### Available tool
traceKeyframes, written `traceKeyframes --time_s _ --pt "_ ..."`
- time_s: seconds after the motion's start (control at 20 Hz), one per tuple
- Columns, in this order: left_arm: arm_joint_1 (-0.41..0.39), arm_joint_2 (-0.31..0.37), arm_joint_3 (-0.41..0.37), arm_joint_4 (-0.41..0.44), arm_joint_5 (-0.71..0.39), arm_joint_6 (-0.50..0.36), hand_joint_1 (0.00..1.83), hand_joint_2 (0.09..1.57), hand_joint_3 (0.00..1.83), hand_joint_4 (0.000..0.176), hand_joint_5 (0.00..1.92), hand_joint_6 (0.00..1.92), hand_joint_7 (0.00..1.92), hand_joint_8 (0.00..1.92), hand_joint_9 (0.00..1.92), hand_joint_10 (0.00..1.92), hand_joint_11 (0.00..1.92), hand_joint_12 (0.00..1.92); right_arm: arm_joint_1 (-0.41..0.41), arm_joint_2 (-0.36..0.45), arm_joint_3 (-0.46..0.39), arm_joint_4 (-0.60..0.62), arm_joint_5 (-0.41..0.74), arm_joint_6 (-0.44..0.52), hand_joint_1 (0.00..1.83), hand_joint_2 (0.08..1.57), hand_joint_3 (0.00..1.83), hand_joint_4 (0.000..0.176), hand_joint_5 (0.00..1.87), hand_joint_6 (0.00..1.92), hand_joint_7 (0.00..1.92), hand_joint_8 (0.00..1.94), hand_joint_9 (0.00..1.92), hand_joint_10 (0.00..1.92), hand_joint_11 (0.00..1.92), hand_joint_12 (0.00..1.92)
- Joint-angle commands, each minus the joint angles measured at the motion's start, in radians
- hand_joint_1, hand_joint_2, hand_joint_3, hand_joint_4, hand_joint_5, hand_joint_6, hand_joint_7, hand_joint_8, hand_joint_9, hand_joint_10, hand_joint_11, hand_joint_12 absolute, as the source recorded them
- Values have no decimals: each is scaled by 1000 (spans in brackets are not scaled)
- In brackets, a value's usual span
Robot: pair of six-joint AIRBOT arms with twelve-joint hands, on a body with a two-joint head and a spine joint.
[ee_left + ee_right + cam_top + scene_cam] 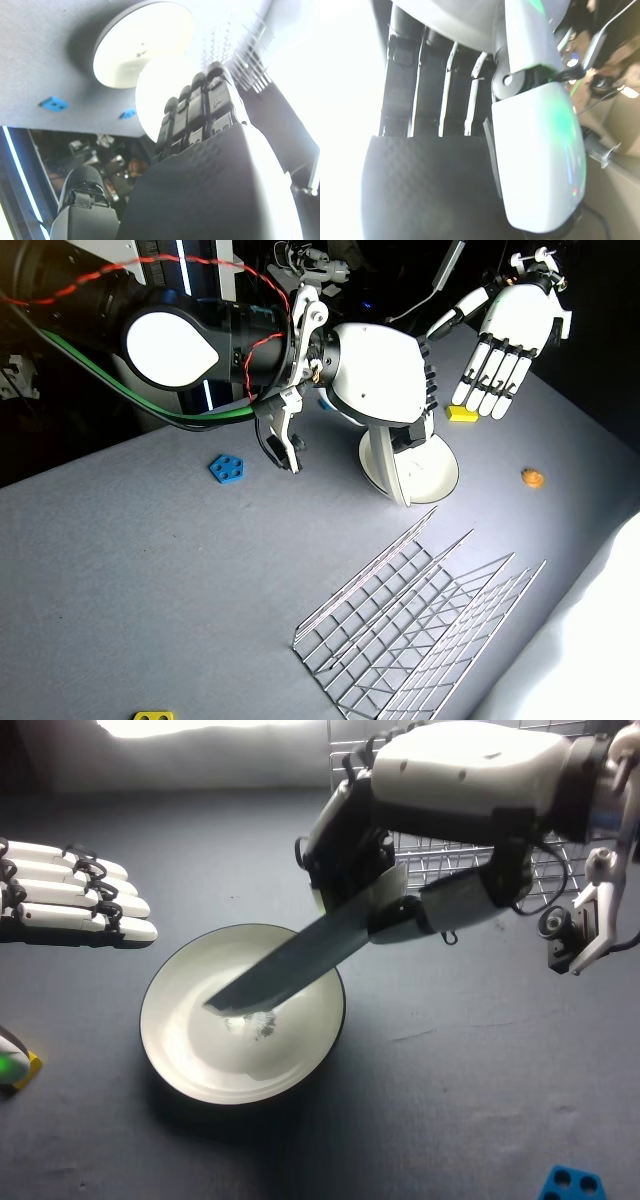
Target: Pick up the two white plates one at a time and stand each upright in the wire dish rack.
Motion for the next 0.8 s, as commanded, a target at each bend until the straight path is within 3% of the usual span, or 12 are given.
traceKeyframes --time_s 0.0,0.5,0.55,0.65,0.75 --pt "-12 4 7 -72 -31 -2 0 1060 4 0 8 3 0 0 0 0 0 0 23 8 -3 24 121 27 1383 1087 0 0 974 928 994 930 1015 1030 854 946" --pt "-12 -12 34 -58 -29 -2 0 1077 10 0 4 1 0 0 0 0 0 0 103 55 7 50 72 241 1384 1083 0 0 983 964 1014 870 1017 1005 883 913" --pt "-12 -14 38 -58 -28 -2 0 1072 7 0 4 1 0 0 0 0 0 0 105 58 15 97 73 242 1473 1075 0 0 980 921 1035 797 1044 865 851 1356" --pt "-12 -17 39 -50 -27 -2 0 1067 4 0 9 3 0 0 0 0 0 0 109 58 35 148 73 243 1387 1078 0 0 977 974 1050 825 1020 982 883 920" --pt "-11 -16 35 -36 -26 -2 0 1070 5 0 13 4 0 0 0 0 0 0 115 59 43 163 74 244 1385 1081 0 0 974 983 1042 837 1008 1000 896 905"
